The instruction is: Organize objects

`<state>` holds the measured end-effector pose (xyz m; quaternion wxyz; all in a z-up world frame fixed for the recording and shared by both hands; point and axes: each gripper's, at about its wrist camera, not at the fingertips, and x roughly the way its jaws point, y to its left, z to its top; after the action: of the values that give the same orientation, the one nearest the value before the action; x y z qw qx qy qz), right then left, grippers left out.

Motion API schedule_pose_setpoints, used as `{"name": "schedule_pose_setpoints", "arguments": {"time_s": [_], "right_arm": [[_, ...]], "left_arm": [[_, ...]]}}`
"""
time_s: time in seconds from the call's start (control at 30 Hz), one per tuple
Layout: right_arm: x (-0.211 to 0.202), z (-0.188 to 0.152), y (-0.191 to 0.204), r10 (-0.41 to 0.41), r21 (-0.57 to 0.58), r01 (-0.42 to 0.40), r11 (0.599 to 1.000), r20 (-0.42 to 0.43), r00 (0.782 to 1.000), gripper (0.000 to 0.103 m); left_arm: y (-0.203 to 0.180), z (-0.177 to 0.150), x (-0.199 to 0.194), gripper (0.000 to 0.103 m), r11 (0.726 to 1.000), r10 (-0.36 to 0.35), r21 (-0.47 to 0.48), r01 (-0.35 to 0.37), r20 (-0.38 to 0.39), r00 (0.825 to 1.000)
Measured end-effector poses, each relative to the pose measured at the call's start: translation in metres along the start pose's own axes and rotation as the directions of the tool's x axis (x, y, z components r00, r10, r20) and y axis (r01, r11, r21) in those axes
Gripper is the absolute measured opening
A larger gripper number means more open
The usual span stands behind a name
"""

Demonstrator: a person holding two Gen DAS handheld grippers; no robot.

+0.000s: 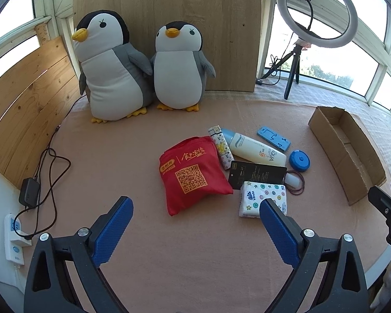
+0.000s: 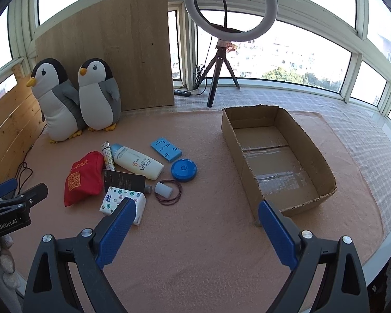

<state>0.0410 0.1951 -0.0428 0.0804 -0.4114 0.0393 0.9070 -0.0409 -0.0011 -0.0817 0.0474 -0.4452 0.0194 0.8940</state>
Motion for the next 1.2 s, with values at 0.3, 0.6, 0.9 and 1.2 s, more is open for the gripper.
{"name": "schedule_pose_setpoints", "arguments": {"time_s": [0.3, 0.6, 0.9, 1.2], "right_arm": [[0.032, 0.005, 0.008, 0.05, -0.019, -0.051, 0.998, -0.069, 0.996, 0.078], [0.053, 0.006, 0.012, 0.052, -0.018, -0.054, 0.998, -0.1, 0.994, 0.078], [0.068, 0.009, 0.008, 0.076, 0.006, -0.076, 0.997, -0.138, 0.988, 0.078], [0.09, 0.008, 0.007, 0.162, 0.045, -0.156, 0.987, -0.221, 0.962, 0.078]], "left_arm": [[-0.015, -0.004, 0.034, 0.091, 0.998, -0.034, 0.046, 0.036, -0.056, 0.998], [-0.028, -0.002, 0.047, 0.091, 0.997, -0.038, 0.066, 0.042, -0.062, 0.997], [-0.033, -0.002, 0.058, 0.088, 0.996, -0.054, 0.071, 0.06, -0.075, 0.996], [-0.031, -0.003, 0.085, 0.069, 0.985, -0.163, 0.024, 0.168, -0.155, 0.975]]}}
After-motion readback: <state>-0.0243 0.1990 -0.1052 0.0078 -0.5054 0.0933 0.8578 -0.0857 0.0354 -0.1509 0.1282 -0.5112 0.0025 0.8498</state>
